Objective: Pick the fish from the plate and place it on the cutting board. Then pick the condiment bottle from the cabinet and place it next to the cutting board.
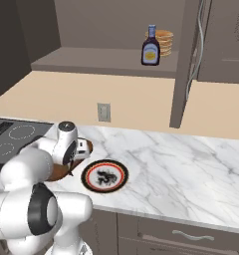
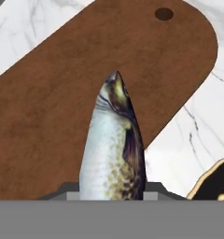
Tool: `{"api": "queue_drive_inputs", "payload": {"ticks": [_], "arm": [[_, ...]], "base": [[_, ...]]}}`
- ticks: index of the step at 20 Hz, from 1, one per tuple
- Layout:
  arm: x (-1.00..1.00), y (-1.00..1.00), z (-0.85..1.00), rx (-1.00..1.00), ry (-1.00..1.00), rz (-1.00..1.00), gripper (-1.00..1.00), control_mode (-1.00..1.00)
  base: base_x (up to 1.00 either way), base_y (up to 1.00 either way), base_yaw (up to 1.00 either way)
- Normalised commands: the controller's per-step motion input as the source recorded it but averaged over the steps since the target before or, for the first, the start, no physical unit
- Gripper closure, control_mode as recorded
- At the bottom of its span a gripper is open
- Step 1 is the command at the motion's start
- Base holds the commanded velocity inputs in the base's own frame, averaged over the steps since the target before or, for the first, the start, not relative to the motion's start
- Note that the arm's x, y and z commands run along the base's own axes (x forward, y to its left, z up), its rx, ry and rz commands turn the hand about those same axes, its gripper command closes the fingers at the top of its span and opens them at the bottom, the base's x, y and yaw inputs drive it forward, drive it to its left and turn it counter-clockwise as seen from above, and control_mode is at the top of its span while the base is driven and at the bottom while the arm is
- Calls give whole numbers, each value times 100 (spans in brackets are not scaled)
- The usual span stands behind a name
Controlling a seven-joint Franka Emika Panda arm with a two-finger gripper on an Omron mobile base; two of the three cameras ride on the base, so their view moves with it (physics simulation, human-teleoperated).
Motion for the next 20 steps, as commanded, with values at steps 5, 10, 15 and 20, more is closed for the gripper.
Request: {"api": "queue_drive_inputs", "payload": {"ticks": [5,10,15,20], "arm": [[15,18,0,0,0,-2,100,-100],[13,22,0,0,3,-3,100,-100],[9,25,0,0,7,-2,100,-100],[10,24,0,0,12,-2,100,-100]], "base": [[0,0,0],[0,0,0],[0,0,0],[0,0,0]]}}
